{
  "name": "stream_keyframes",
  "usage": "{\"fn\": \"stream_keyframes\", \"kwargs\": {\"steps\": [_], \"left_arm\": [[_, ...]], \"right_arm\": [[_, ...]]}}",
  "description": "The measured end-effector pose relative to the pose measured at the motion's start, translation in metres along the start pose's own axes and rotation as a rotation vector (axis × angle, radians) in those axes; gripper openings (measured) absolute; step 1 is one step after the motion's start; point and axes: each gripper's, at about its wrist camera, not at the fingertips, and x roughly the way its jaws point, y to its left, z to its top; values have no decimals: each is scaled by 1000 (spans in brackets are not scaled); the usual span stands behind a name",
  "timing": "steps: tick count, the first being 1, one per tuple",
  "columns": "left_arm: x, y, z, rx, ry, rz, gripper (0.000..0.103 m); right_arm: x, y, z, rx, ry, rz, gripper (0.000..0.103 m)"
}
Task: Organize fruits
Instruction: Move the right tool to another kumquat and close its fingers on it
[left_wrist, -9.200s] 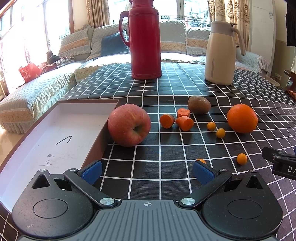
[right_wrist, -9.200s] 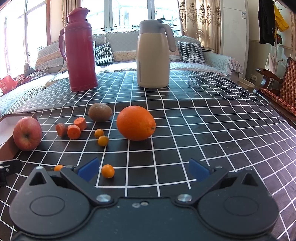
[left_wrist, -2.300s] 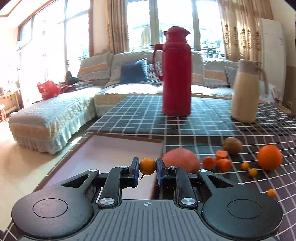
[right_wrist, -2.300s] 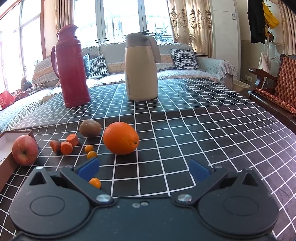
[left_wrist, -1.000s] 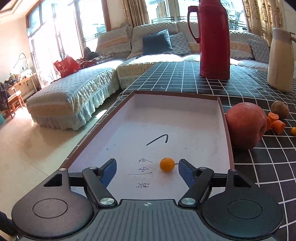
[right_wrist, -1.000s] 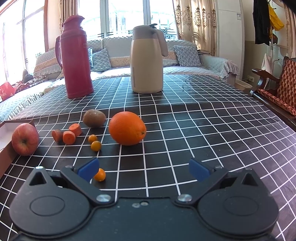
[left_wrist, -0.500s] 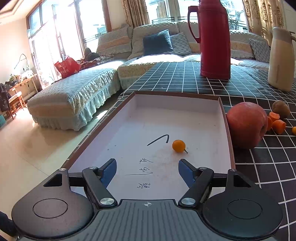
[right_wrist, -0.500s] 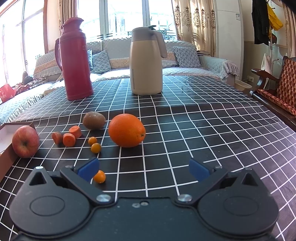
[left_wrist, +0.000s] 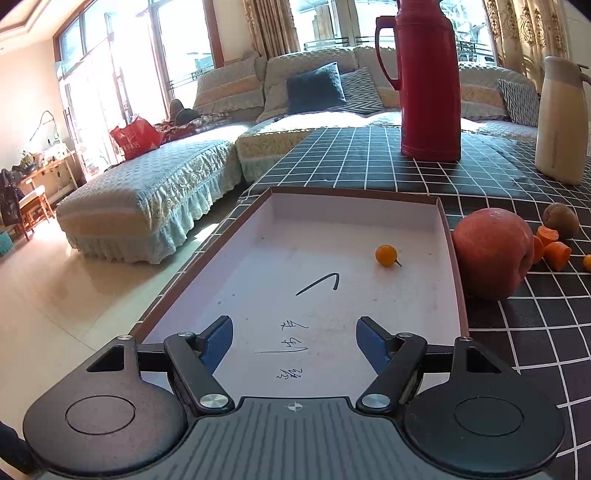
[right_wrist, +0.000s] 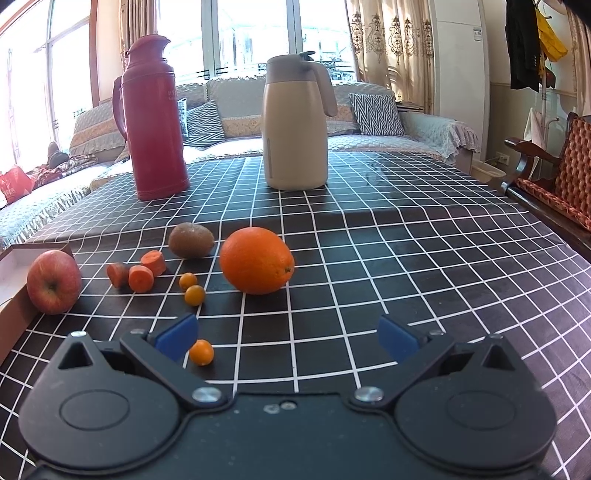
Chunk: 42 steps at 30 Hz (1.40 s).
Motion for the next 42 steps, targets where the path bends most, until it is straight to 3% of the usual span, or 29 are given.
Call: {"fn": "stream_keyframes", "kwargs": {"steps": [25, 31, 42], "left_arm": [[-18, -17, 6, -33, -27, -47, 74], [-19, -16, 7, -42, -27, -47, 74], [-15, -17, 8, -45, -21, -44, 74]], "right_arm": [[4, 16, -4, -71, -5, 39, 103], [35, 40, -16, -146, 63, 88, 103], [42, 50, -16, -178, 58, 85, 103]]}}
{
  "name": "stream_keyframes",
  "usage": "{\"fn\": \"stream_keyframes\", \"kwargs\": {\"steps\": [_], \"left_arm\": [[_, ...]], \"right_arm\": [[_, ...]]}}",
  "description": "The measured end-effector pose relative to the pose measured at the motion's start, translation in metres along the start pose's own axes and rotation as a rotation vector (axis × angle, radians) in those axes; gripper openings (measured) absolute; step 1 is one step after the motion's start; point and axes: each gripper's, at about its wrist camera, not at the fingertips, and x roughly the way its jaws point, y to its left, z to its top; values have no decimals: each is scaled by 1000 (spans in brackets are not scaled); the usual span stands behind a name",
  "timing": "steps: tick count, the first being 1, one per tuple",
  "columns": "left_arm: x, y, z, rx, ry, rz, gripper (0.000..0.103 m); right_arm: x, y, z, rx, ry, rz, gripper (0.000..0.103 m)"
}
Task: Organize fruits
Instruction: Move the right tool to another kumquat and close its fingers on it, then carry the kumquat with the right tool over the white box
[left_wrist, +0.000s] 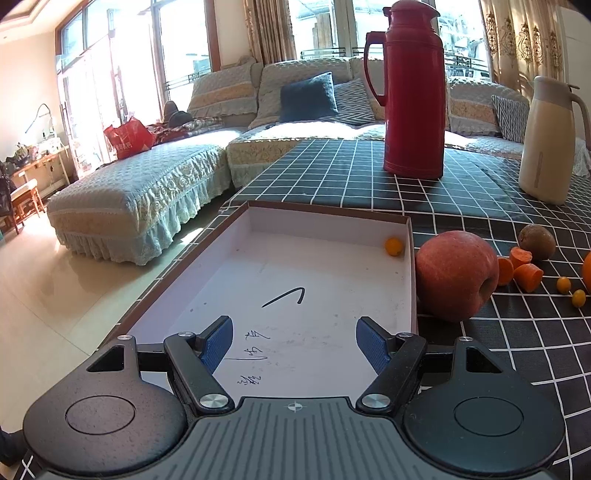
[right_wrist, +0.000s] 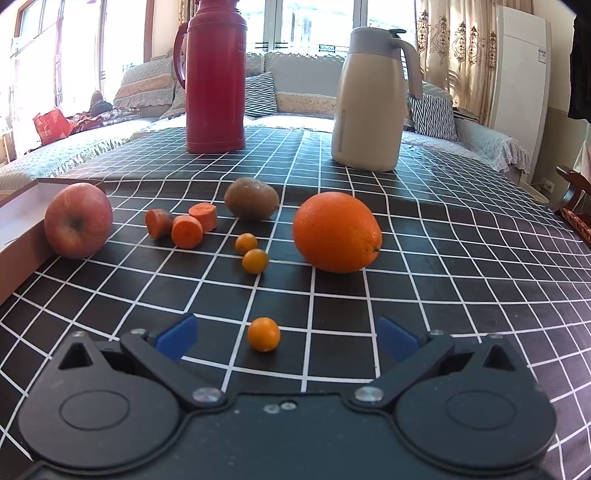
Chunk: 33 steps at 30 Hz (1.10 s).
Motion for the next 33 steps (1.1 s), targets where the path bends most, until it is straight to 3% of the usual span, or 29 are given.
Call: {"fn": "stream_keyframes", "kwargs": {"steps": [9, 11, 13, 21, 24, 27, 31, 33], "left_arm": [[-2, -5, 7, -44, 0, -5, 74], [-4, -9, 7, -39, -17, -7, 74], [-5, -12, 7, -29, -29, -7, 74], [-6, -6, 8, -47, -47, -17, 74], [-5, -3, 8, -54, -50, -17, 74], [-5, -1, 7, -61, -51, -13, 74], [-4, 0, 7, -67, -46, -8, 74], [-4, 1, 7, -69, -44, -7, 74]], "right_arm": [[6, 0, 4, 5, -9, 6, 103], [7, -1, 5, 7, -14, 1, 95], [10, -1, 5, 9, -7, 6, 72], [20, -3, 2, 19, 34, 35, 68], [23, -1, 2, 13, 42, 42, 54], [24, 0, 2, 11, 44, 44, 50], [24, 1, 3, 9, 40, 52, 32], [25, 1, 3, 14, 39, 53, 28]]}}
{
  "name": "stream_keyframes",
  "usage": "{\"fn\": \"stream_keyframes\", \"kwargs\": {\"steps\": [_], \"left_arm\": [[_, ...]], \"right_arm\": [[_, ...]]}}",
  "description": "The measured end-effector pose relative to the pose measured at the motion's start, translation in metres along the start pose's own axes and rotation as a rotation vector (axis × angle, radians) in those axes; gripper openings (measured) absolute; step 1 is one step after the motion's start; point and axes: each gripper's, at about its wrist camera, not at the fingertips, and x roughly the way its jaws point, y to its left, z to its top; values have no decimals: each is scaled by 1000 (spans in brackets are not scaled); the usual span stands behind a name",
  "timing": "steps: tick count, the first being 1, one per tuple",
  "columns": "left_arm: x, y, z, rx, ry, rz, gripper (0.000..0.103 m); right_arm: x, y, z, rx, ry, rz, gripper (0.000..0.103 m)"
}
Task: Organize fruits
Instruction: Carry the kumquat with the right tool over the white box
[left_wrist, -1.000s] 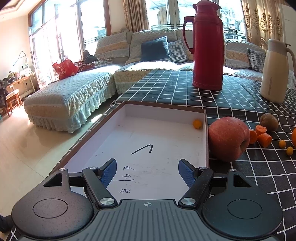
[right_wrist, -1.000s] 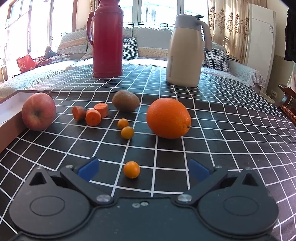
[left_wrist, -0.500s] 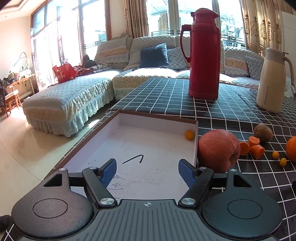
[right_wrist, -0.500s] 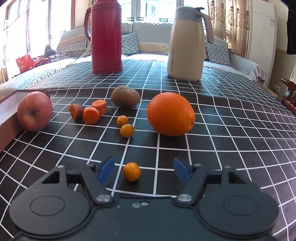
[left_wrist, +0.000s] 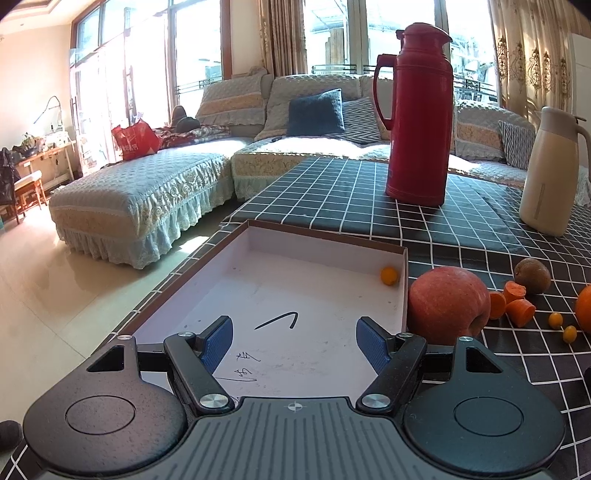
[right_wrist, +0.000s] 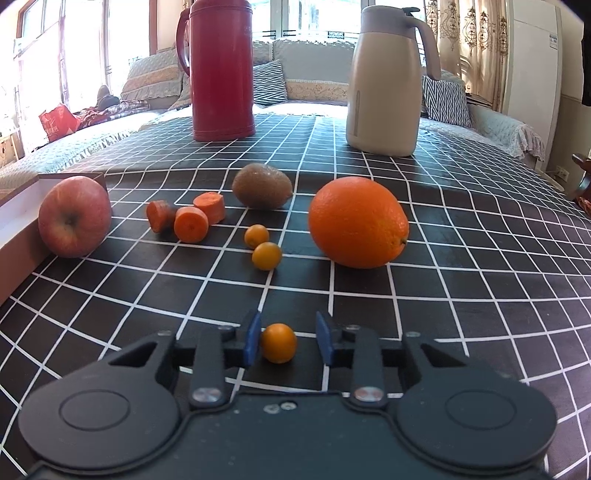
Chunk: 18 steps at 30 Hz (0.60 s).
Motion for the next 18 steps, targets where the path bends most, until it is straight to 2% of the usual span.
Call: {"fn": "stream_keyframes", "kwargs": {"steps": [4, 15, 18], "left_arm": [[2, 0, 1, -4, 3, 2, 74], [3, 3, 0, 0, 9, 7, 74], [0, 11, -1, -2, 8, 11, 74]], "right_arm": [[-1, -1, 0, 6, 2, 5, 19], [-6, 0, 2, 26, -14, 22, 19], [-22, 16, 11, 6, -54, 82, 19]]}}
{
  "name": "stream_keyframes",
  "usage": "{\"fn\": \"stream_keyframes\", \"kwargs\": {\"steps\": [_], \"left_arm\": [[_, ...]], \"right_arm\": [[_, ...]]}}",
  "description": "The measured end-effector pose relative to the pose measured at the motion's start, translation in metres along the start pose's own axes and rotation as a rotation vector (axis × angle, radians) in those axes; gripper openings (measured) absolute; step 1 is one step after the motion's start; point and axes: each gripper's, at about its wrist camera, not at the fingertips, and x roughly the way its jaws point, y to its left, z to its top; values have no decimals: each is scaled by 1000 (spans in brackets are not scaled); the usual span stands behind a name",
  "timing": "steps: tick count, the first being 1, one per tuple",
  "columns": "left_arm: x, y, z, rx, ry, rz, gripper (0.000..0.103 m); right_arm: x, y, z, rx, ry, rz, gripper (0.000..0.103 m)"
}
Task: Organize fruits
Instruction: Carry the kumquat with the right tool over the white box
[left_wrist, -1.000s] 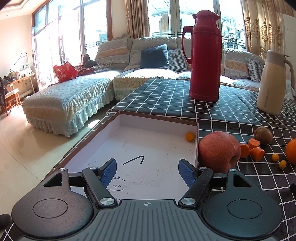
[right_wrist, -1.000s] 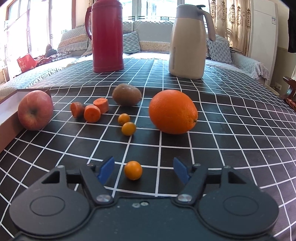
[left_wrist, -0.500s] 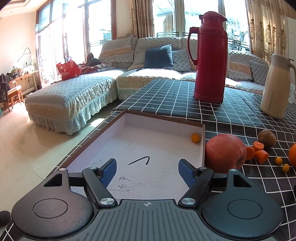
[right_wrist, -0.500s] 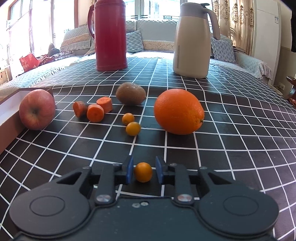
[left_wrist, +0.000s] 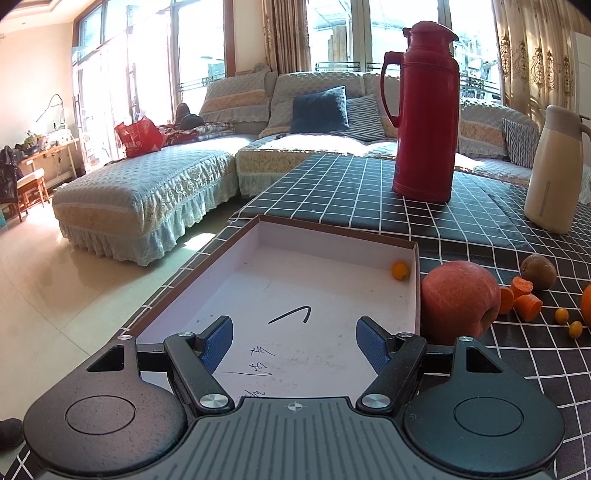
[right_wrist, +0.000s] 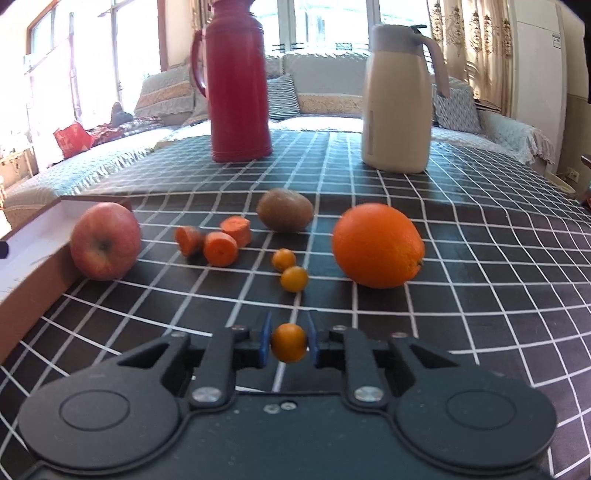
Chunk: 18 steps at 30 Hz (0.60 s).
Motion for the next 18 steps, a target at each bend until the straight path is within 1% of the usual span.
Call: {"fn": "stream_keyframes", "kwargs": {"steps": [4, 6, 9, 13, 15, 18], "left_arm": [[-2, 15, 0, -6, -2, 18, 74], [-2, 25, -1, -14, -3, 28, 74], [-1, 41, -2, -28, 1, 49, 74], [5, 66, -3, -66, 12, 73, 74], [8, 74, -5, -78, 20, 78, 74], [11, 80, -7, -78, 25, 80, 74]], "right_arm": [[-12, 52, 14, -56, -40, 123, 19], [-13, 85, 23, -68, -57, 193, 19], [-8, 133, 37, -106, -70, 273, 19], [11, 184, 47, -160, -53, 325, 19], [24, 203, 47, -182, -24, 340, 19], [40, 223, 43, -210, 13, 341, 19]]}}
